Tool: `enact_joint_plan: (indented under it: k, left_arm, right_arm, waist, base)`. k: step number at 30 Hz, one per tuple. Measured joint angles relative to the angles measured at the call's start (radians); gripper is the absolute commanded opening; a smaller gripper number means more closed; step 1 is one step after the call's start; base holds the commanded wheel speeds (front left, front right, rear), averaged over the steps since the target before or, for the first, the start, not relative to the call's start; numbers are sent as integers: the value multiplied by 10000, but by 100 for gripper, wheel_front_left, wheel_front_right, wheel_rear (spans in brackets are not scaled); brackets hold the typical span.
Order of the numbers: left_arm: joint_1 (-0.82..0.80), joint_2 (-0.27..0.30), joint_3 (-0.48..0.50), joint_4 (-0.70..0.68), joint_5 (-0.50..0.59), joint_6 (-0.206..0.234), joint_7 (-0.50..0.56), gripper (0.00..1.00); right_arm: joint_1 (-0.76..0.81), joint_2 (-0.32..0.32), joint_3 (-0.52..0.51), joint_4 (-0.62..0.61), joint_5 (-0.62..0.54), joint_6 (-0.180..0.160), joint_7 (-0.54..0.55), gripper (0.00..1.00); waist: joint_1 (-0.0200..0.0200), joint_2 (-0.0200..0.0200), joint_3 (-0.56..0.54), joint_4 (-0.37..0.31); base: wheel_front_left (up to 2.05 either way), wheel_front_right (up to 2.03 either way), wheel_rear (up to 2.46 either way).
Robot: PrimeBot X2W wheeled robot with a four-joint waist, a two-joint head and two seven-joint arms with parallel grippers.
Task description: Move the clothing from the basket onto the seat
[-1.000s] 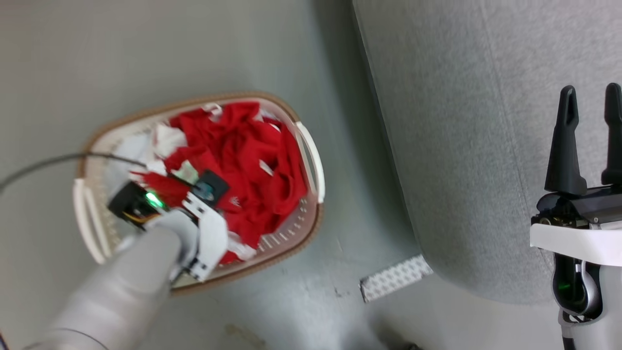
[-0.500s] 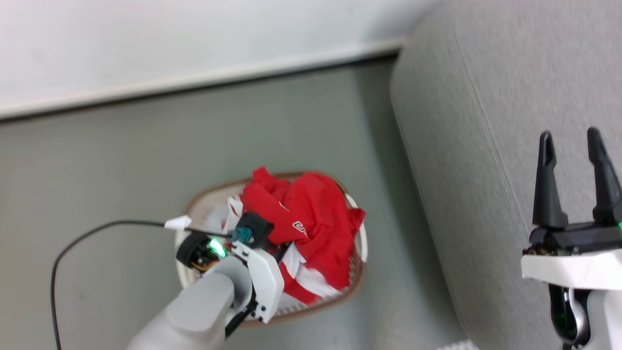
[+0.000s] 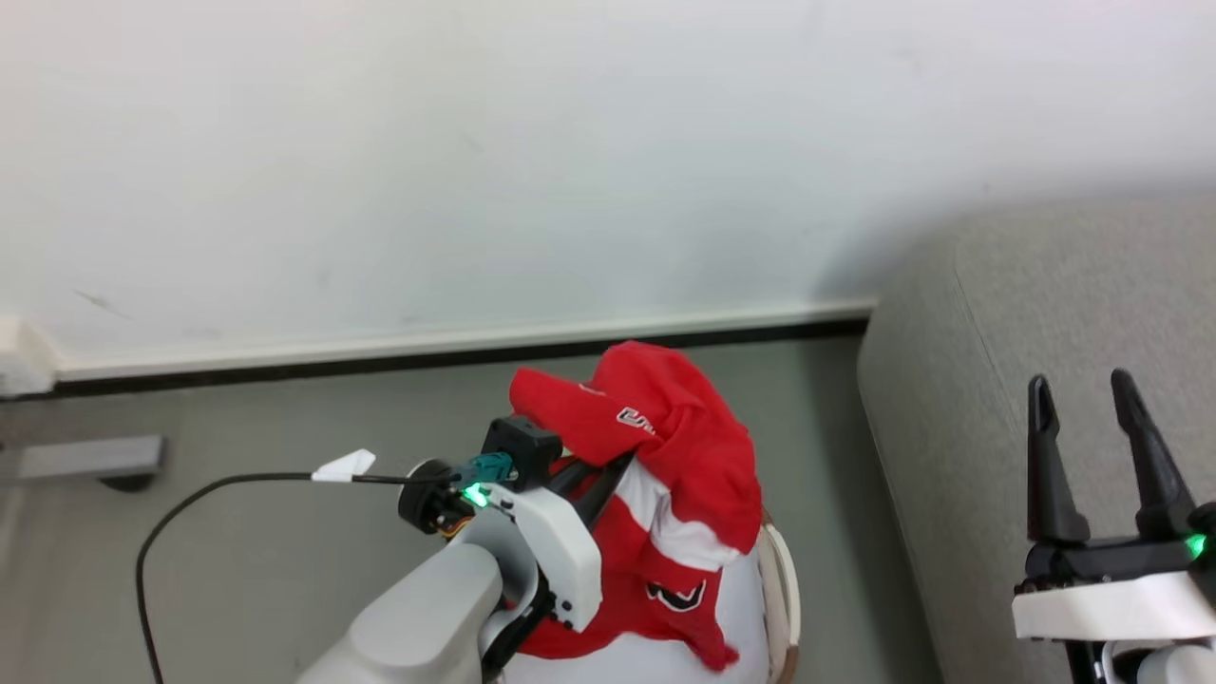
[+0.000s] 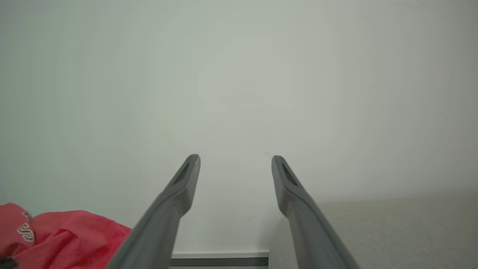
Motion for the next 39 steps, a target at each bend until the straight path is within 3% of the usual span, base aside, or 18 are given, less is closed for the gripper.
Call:
enact_joint_plan:
  k: [10,19,25,39]
  left_arm:
    - [-88,545,564,-2439,-245,397,92,0]
    - [-654,853,869,-4265,-343,940,800,0]
    - [-657,1058,915,-4930,-405,1252,1068,0]
    - [-349,1321,894,-5392,-499,1478,1177,0]
  right_arm:
    - [668,35,497,263,443,0,0,100]
    - [1033,100,872,407,556,0,0,100]
    - [1046,100,1120,401,633,0,0,100]
    - [852,-332,1950,245,581,0,0,100]
  waist:
    - [1,0,-1181,752]
    - [2,0,-1602,979]
    - [2,0,-1653,865]
    - [3,0,-1475,603]
  base:
    - [0,0,0]
    - [0,0,0]
    - [0,0,0]
    - [0,0,0]
